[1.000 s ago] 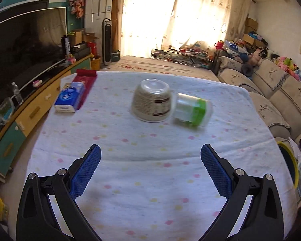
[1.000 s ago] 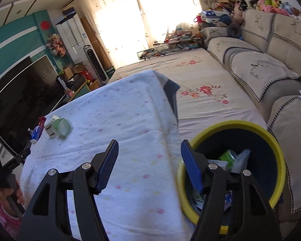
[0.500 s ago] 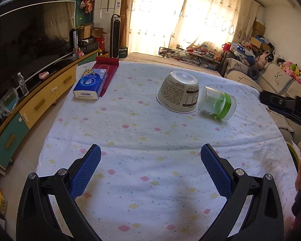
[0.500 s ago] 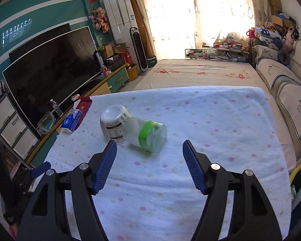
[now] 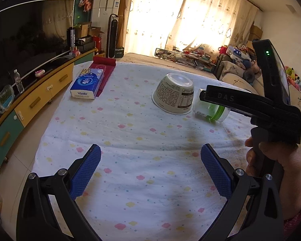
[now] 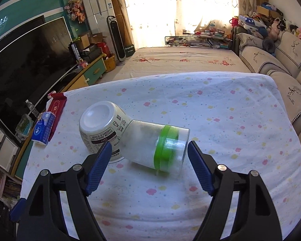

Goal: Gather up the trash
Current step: 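Move the right gripper from the bin to the white green-lidded jar, then grasp the white green-lidded jar with the right gripper, then carry the jar over the bin and open the right gripper, then grasp the upside-down white bowl with the left gripper, then carry the bowl over the bin and open the left gripper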

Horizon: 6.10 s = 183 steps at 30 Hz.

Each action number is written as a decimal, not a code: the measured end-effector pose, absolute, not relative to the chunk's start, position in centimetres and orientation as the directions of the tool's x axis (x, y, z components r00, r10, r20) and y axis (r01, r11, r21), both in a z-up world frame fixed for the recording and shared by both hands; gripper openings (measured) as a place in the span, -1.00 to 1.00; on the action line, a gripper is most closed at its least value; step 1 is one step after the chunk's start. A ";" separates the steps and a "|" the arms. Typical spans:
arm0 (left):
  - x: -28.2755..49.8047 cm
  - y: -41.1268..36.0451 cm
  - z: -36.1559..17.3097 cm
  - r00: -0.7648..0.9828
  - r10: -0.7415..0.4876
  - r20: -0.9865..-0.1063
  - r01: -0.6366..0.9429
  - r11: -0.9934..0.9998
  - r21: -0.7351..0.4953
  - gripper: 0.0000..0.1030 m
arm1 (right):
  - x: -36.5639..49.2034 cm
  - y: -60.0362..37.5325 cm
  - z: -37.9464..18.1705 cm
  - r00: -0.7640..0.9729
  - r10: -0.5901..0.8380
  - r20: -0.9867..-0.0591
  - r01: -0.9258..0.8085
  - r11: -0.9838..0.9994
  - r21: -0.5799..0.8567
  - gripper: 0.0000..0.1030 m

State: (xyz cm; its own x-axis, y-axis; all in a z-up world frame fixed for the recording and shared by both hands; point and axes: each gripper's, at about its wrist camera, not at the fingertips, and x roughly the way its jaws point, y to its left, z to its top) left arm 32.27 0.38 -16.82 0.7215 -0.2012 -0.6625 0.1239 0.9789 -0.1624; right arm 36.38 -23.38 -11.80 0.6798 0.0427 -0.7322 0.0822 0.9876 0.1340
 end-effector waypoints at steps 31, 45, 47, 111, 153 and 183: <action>32.5 -0.2 -17.3 0.707 -0.188 -0.681 0.130 0.982 -0.135 0.90 | 30.6 -30.3 -11.5 0.688 0.054 -0.724 0.052 0.991 0.124 0.42; 32.0 -0.7 -17.1 0.721 -0.189 -0.667 0.147 0.982 -0.119 0.90 | 18.6 -47.7 -10.2 0.711 -0.141 -0.689 0.297 0.948 0.112 0.42; 32.0 -0.7 -17.2 0.720 -0.186 -0.669 0.144 0.983 -0.117 0.90 | 17.7 -50.3 -10.8 0.691 -0.184 -0.699 0.354 0.929 0.105 0.42; 48.0 -9.6 -17.0 0.627 -0.139 -0.766 0.183 0.983 -0.028 0.90 | 23.2 -44.8 -11.4 0.753 -0.024 -0.657 0.166 0.974 0.156 0.61; 28.7 -16.6 -9.7 0.678 -0.305 -0.669 0.362 0.930 -0.057 0.54 | 16.3 -48.5 -8.5 0.773 -0.065 -0.631 0.184 0.975 0.124 0.63; 25.0 -49.9 -13.7 0.406 -0.481 -0.777 0.734 0.678 -0.036 0.54 | 3.8 -66.7 -6.9 0.760 -0.237 -0.605 0.406 0.900 0.157 0.64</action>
